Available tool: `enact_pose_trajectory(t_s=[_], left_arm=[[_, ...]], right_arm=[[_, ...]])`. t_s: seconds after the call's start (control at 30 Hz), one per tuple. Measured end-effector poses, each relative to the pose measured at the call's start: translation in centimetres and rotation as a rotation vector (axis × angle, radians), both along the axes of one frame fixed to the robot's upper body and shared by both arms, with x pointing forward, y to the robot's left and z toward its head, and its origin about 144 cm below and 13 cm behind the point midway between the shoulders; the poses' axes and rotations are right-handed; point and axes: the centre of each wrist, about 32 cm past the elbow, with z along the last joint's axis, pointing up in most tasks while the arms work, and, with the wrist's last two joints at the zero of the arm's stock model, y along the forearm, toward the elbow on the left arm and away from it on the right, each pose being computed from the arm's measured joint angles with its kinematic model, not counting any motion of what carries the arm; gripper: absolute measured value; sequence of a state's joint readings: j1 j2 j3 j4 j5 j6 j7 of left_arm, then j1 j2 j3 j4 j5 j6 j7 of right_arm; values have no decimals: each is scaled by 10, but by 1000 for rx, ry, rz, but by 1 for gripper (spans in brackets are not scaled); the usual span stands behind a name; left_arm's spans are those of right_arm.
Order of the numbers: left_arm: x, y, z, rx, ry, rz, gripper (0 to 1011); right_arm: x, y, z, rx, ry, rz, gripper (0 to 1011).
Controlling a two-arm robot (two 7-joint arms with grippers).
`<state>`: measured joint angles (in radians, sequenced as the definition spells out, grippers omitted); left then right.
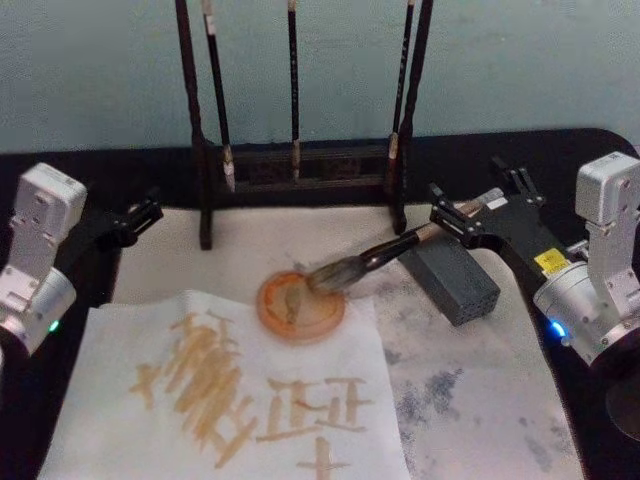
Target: Pick up the brush from the inkstone, write on the paper, then place the brush back to its original position.
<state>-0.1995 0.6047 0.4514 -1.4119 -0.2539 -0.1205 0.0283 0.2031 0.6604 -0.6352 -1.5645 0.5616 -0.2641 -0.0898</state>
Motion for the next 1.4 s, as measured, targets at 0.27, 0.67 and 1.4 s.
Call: enact_pose_trajectory(t_s=[0.27, 0.67, 1.4], left_arm=[[0, 0, 0, 0, 0, 0, 1002], [0, 0, 0, 0, 0, 0, 1002], [0, 0, 0, 0, 0, 0, 1002]], right_arm=[[0, 0, 0, 0, 0, 0, 1008], [0, 0, 0, 0, 0, 0, 1008], [0, 0, 0, 0, 0, 0, 1008]])
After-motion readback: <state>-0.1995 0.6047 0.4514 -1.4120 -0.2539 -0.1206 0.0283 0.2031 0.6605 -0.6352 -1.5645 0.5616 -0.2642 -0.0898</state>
